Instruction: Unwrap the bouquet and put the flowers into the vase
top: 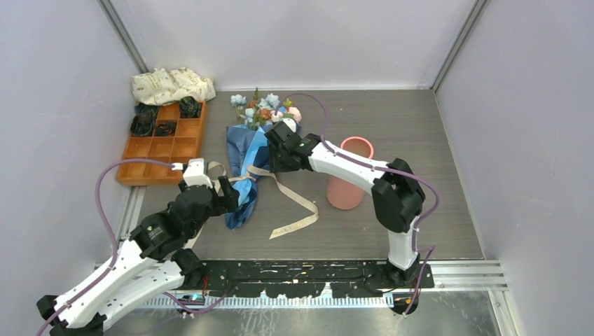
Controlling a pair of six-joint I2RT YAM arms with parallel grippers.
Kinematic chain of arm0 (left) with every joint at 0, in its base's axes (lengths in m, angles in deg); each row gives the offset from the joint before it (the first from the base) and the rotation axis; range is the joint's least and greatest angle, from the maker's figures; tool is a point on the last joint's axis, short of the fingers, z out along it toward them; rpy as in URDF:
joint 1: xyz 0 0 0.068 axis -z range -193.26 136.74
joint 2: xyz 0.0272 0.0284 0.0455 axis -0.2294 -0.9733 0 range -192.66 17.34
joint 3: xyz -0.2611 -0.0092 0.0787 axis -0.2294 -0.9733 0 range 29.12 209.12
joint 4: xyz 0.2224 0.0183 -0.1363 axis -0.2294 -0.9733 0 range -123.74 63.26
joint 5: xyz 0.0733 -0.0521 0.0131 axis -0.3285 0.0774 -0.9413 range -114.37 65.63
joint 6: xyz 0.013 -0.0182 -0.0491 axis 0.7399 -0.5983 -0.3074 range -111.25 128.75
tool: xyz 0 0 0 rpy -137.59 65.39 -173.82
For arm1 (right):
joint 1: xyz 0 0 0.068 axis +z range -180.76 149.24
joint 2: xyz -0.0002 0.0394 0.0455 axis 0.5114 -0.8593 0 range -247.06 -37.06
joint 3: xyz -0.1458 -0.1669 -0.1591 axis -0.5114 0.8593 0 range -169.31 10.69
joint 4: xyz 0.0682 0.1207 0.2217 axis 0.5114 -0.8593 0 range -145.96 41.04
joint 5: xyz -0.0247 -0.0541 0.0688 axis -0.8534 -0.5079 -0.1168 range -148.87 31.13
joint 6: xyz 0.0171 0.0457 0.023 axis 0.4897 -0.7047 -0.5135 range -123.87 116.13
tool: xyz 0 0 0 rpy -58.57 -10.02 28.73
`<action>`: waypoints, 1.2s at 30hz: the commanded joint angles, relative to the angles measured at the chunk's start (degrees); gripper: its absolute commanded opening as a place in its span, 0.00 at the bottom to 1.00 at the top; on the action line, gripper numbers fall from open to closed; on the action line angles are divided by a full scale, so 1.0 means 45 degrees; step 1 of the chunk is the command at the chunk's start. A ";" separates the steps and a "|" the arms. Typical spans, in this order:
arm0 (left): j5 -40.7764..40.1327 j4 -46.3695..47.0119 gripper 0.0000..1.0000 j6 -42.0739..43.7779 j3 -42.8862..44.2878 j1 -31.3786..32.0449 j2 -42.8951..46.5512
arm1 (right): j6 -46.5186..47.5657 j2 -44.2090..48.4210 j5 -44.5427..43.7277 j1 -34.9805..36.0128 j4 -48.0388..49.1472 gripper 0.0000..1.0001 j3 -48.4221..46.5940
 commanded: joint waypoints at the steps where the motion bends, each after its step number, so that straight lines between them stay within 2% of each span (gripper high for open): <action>1: -0.0783 0.0959 0.84 -0.0939 -0.0670 0.0003 -0.0325 | -0.0095 0.1807 0.0137 0.0159 0.0386 0.47 0.0077; 7: -0.1547 0.0614 0.86 -0.1607 -0.0769 -0.0063 0.0341 | -0.0624 0.1416 0.2728 0.0513 0.2042 0.39 0.0564; 9: -0.1817 0.0354 0.86 -0.1689 -0.0609 -0.0075 0.0635 | -0.0618 0.0740 0.2906 0.0696 0.2054 0.33 0.0139; 11: -0.2043 -0.0049 0.86 -0.1736 -0.0350 -0.0064 0.0677 | -0.0614 0.0061 0.3023 0.0815 0.2215 0.32 -0.0203; 19: -0.2024 -0.0494 0.86 -0.1702 0.0051 -0.0094 0.0255 | -0.0422 -0.1753 0.3229 0.0845 0.2235 0.31 -0.1543; 26: -0.1980 -0.0448 0.86 -0.1500 0.0091 -0.0089 0.0259 | -0.0199 -0.2033 0.2720 0.0836 0.2259 0.39 -0.1892; 36: -0.1951 -0.0380 0.86 -0.1596 -0.0047 -0.0094 0.0172 | -0.0186 -0.2705 0.2760 0.0848 0.2216 0.39 -0.2581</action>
